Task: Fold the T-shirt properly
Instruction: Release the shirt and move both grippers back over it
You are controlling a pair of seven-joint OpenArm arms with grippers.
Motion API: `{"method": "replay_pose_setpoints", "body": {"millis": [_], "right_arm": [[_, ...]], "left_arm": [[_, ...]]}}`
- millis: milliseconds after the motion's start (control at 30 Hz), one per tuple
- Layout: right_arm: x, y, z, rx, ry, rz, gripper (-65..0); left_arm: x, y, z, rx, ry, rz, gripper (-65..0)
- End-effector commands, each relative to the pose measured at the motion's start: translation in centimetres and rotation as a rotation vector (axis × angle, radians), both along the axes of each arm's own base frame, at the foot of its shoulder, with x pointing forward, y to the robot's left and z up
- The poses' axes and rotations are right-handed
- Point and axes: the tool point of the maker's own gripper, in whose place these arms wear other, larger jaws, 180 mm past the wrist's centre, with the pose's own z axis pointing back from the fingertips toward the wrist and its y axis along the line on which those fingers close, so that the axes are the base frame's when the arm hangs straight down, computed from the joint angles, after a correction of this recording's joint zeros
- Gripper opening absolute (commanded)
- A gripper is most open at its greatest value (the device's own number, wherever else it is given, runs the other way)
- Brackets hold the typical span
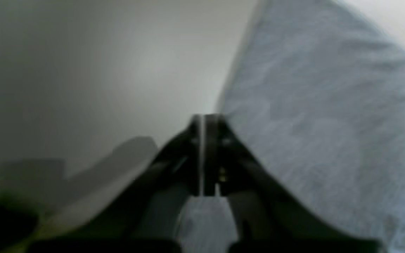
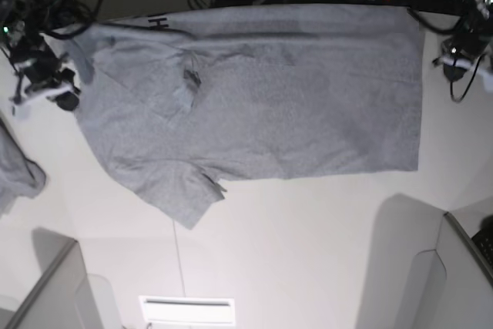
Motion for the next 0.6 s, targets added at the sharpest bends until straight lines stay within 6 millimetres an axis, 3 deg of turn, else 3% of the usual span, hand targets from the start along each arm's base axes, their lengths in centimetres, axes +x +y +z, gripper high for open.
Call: {"method": "replay_pose_setpoints", "body": {"millis": [0, 200, 367, 567], "right_arm": [[1.2, -0.6, 0.9, -0.017, -0.035, 0.000, -65.0], [4.2, -0.7, -2.4, 0.050, 0.038, 0.014, -65.0], [5.5, 1.2, -4.9, -0.057, 0.108, 0.117, -65.0], [6.4, 0.8, -7.9, -0.140, 0.187, 0.126, -65.0]], "left_arm": [[1.3, 0.1, 0.8, 0.036, -0.020, -0.028, -65.0], [5.1, -1.6, -2.4, 0.083, 0.118, -0.113, -65.0], [6.1, -2.1, -6.2, 0.014, 0.131, -0.107, -65.0], [7.2, -4.3, -9.7, -0.057, 0.149, -0.154, -65.0]]}}
